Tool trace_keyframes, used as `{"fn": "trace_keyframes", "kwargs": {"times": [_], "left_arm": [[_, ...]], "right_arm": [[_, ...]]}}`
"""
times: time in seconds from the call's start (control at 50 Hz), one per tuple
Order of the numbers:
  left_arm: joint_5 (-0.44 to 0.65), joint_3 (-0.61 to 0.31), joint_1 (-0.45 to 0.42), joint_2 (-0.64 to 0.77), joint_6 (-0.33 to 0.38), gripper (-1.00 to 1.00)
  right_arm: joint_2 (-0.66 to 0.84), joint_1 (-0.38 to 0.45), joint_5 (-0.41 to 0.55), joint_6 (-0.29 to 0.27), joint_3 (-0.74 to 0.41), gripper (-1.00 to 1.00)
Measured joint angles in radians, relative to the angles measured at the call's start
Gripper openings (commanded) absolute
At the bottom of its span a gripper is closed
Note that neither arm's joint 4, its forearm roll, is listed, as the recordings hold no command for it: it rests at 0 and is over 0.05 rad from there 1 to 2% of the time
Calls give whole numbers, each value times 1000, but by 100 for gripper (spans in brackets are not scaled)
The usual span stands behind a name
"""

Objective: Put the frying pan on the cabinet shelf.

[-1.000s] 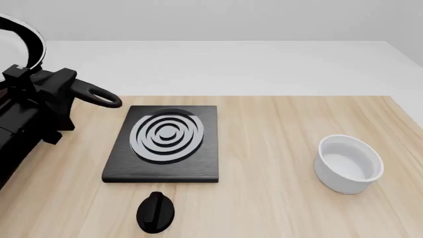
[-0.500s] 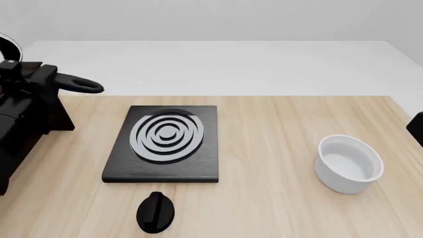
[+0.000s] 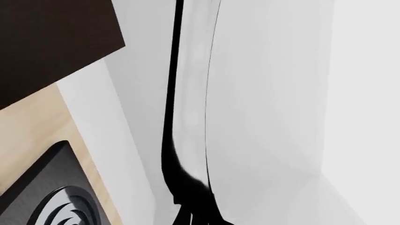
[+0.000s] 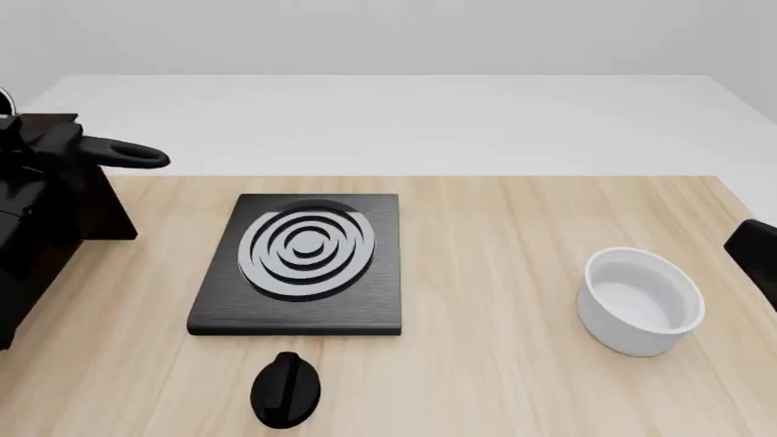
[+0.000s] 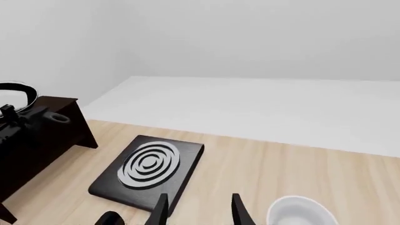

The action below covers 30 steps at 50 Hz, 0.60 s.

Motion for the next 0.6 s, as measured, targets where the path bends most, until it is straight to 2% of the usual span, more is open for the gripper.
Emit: {"fn": "trace_keyframes", "kwargs": {"times": [0.6], "left_arm": [[-138,86,69,67,-90,-100]], "right_arm": [[-5,-29,20,40,-16,100]]}}
